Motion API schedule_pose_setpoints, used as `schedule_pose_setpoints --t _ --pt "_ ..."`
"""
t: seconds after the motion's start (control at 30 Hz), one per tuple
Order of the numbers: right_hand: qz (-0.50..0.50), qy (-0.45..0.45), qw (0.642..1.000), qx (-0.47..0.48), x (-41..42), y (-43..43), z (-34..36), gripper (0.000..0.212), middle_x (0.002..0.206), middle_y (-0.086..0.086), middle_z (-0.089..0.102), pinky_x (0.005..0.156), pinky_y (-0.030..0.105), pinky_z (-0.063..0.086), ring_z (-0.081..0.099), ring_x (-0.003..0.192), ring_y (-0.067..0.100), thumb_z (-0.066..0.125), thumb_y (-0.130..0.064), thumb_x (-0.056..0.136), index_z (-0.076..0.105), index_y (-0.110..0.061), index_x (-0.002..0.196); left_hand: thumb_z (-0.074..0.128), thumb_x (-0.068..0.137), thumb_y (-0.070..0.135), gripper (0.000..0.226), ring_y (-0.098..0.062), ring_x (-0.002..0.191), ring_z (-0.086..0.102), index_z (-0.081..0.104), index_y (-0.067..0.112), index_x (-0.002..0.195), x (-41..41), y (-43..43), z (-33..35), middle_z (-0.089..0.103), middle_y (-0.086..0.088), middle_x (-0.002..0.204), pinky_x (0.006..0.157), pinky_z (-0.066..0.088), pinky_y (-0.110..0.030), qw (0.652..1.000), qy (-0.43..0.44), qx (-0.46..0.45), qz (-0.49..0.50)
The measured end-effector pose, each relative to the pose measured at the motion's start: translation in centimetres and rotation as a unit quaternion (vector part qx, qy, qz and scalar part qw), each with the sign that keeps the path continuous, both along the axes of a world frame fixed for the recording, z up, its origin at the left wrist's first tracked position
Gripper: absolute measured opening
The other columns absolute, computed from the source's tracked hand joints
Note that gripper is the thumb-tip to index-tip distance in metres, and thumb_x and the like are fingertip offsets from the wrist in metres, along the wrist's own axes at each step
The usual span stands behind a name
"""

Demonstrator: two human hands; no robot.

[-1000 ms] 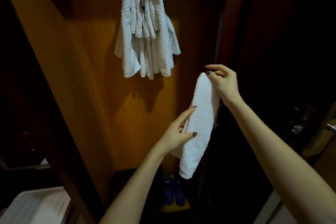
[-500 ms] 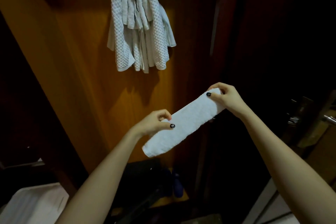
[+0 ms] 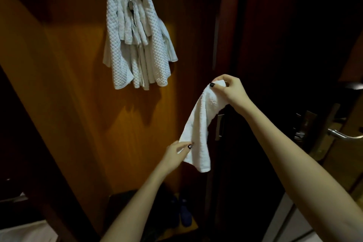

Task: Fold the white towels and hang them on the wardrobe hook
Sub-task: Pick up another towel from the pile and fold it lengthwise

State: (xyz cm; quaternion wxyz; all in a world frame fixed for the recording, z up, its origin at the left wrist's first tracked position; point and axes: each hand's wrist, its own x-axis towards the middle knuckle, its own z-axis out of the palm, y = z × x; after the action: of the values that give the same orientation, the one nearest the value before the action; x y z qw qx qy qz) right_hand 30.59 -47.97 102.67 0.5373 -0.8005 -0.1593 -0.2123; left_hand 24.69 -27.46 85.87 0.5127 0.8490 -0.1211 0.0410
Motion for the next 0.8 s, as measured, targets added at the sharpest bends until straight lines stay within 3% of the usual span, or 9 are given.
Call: schedule_pose_setpoints --t 0.07,0.13,0.2,0.27,0.37,0.47,0.57,0.73,0.8 --pt "-0.001 -0.022 0.999 -0.025 -0.1 0.3 1.1 0.003 0.084 -0.009 0.066 0.064 0.017 0.050 0.063 0.078 0.002 0.064 -0.020 0.088 0.067 -0.022 0.087 0.050 0.097 0.007 0.029 0.002 0.115 0.052 0.065 0.021 0.118 -0.4 -0.8 0.6 0.060 0.008 0.123 0.099 0.041 -0.013 0.996 -0.045 -0.071 0.006" --pt "-0.006 -0.038 0.998 -0.041 -0.3 0.0 1.9 0.004 0.082 -0.011 0.064 0.061 0.010 0.044 0.060 0.074 -0.006 0.063 -0.020 0.089 0.067 -0.021 0.089 0.052 0.094 0.003 0.038 0.005 0.120 0.048 0.058 0.031 0.118 -0.4 -0.8 1.1 0.056 0.017 0.126 0.100 0.040 -0.013 0.988 -0.079 -0.127 0.027" --pt "-0.010 -0.043 0.998 -0.043 -0.5 -0.5 2.3 0.005 0.084 -0.011 0.064 0.062 0.010 0.043 0.060 0.075 -0.007 0.062 -0.020 0.090 0.067 -0.019 0.091 0.058 0.091 0.003 0.042 -0.003 0.112 0.056 0.051 0.035 0.118 -0.3 -0.5 1.4 0.058 0.012 0.121 0.088 0.049 -0.018 0.982 -0.072 -0.173 0.038" --pt "-0.007 -0.038 0.999 -0.036 -0.6 -1.0 2.3 0.008 0.088 -0.008 0.066 0.068 0.017 0.049 0.062 0.081 0.001 0.062 -0.019 0.090 0.068 -0.015 0.095 0.062 0.089 0.003 0.043 -0.014 0.092 0.064 0.047 0.030 0.118 -0.2 -0.4 1.6 0.060 0.000 0.106 0.065 0.054 -0.022 0.975 -0.046 -0.210 0.058" --pt "-0.004 -0.040 0.999 -0.028 -0.6 -1.6 2.0 0.008 0.090 -0.007 0.066 0.070 0.022 0.050 0.063 0.084 0.007 0.062 -0.018 0.090 0.067 -0.014 0.095 0.064 0.086 0.000 0.029 -0.003 0.068 0.060 0.054 0.026 0.096 0.0 -0.2 1.9 0.059 0.004 0.092 0.053 0.047 -0.021 0.980 -0.096 -0.159 0.075" --pt "-0.013 -0.041 0.999 -0.012 -0.2 -2.5 1.6 0.005 0.090 -0.008 0.065 0.072 0.025 0.050 0.062 0.086 0.009 0.062 -0.017 0.090 0.066 -0.016 0.093 0.067 0.084 0.004 0.025 0.000 0.053 0.044 0.055 0.024 0.077 0.1 0.1 2.1 0.056 0.014 0.073 0.052 0.034 -0.018 0.987 -0.114 -0.107 0.044" --pt "-0.033 -0.037 0.999 0.000 0.3 -3.3 1.3 0.004 0.088 -0.008 0.064 0.072 0.025 0.046 0.059 0.084 0.007 0.063 -0.017 0.090 0.066 -0.020 0.089 0.071 0.084 0.011 0.016 0.005 0.057 0.048 0.057 0.017 0.077 -0.1 0.7 3.1 0.057 0.020 0.067 0.058 0.036 -0.009 0.994 -0.062 -0.090 -0.015" --pt "-0.046 -0.037 0.998 0.010 0.5 -3.7 0.5 0.008 0.086 -0.012 0.063 0.071 0.023 0.045 0.059 0.082 0.004 0.062 -0.018 0.090 0.064 -0.025 0.086 0.069 0.087 0.016 0.007 0.004 0.077 0.059 0.065 0.012 0.091 -0.4 1.2 4.7 0.066 0.007 0.090 0.072 0.044 -0.015 0.996 0.009 -0.012 -0.091" --pt "-0.054 -0.034 0.998 0.015 0.6 -3.9 0.1 0.006 0.086 -0.012 0.063 0.073 0.026 0.046 0.059 0.085 0.006 0.062 -0.017 0.090 0.064 -0.022 0.088 0.069 0.087 0.018 0.006 0.005 0.076 0.060 0.067 0.013 0.088 -0.7 1.3 4.9 0.067 0.008 0.086 0.071 0.044 -0.013 0.997 0.004 -0.012 -0.078"
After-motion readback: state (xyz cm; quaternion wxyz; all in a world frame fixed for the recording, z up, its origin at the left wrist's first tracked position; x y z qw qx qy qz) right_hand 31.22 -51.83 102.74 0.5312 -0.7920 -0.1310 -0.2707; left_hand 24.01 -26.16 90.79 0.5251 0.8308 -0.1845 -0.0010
